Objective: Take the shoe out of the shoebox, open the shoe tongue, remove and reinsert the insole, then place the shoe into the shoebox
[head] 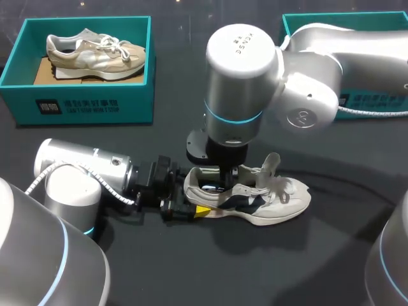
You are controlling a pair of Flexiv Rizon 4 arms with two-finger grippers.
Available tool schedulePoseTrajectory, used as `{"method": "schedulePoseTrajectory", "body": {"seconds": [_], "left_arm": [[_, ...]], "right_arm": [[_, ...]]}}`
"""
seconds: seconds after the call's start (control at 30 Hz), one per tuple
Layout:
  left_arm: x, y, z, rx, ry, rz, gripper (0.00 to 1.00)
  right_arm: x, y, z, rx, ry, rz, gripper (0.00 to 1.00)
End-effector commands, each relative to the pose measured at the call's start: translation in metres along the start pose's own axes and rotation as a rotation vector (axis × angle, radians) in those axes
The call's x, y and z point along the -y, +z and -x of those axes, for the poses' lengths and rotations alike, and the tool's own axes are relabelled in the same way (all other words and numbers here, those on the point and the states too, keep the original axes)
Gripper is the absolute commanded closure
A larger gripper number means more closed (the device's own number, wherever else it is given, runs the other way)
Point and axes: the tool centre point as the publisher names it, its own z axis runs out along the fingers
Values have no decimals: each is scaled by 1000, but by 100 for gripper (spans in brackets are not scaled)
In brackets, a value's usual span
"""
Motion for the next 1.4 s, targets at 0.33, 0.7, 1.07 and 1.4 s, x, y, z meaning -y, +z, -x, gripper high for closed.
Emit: {"method": "schedulePoseTrajectory", "body": {"seconds": [0.33, 0.7, 1.07, 1.4], "left_arm": [[-3, -1, 3, -1, 0, 3, 100], [-3, -1, 3, -1, 0, 3, 100], [-3, -1, 3, -1, 0, 3, 100], [-3, -1, 3, -1, 0, 3, 100]], "right_arm": [[21, 21, -6, 39, 35, -6, 100], [37, 28, -9, 69, 86, 1, 100], [40, 44, 0, 58, 76, 7, 70], [40, 67, 6, -2, 75, 37, 70]]}}
